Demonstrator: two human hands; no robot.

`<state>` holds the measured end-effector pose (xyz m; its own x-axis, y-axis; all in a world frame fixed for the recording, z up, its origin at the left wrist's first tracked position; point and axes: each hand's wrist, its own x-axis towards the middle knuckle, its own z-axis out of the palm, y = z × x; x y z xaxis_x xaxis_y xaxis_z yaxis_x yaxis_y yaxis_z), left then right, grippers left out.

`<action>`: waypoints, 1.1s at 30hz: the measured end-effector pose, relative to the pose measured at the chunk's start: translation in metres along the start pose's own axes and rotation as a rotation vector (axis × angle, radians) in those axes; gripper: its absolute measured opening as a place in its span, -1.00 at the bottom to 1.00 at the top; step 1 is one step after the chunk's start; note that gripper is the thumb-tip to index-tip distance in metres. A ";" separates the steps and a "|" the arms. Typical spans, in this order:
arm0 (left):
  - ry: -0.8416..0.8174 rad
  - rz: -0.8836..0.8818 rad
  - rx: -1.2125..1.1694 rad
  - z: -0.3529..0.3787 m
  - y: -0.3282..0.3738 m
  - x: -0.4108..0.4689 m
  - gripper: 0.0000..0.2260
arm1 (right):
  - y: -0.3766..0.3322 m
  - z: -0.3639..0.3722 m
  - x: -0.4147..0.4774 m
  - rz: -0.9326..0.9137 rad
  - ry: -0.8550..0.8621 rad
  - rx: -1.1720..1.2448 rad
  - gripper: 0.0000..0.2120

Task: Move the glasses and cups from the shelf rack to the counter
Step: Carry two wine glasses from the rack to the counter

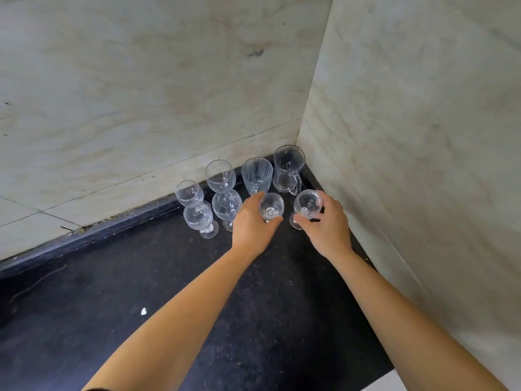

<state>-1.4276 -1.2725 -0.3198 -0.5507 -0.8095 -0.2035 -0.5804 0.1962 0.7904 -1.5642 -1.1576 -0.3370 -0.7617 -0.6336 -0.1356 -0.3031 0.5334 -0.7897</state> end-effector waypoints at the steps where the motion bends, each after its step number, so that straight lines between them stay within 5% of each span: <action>1: -0.004 0.001 -0.003 0.003 -0.001 0.003 -0.45 | 0.001 0.003 0.002 0.004 0.005 -0.017 -0.37; 10: -0.005 -0.009 0.018 0.011 -0.007 0.014 -0.35 | 0.005 0.009 0.015 -0.004 -0.009 0.029 -0.47; 18: -0.062 0.025 0.061 0.001 0.001 -0.001 -0.23 | -0.006 -0.003 0.011 0.069 -0.128 -0.049 -0.12; 22: -0.043 0.052 0.080 -0.026 0.018 -0.029 -0.34 | -0.030 -0.027 -0.013 0.010 -0.135 -0.216 -0.18; 29: 0.283 0.187 0.373 -0.126 0.072 -0.113 -0.47 | -0.118 -0.079 -0.066 -0.344 -0.075 -0.318 -0.39; 33: 0.543 0.089 0.690 -0.179 0.075 -0.203 -0.42 | -0.160 -0.084 -0.108 -0.641 -0.059 -0.440 -0.34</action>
<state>-1.2515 -1.1924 -0.1160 -0.3520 -0.8920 0.2834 -0.8784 0.4194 0.2290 -1.4817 -1.1272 -0.1454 -0.3330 -0.9154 0.2261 -0.8828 0.2183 -0.4160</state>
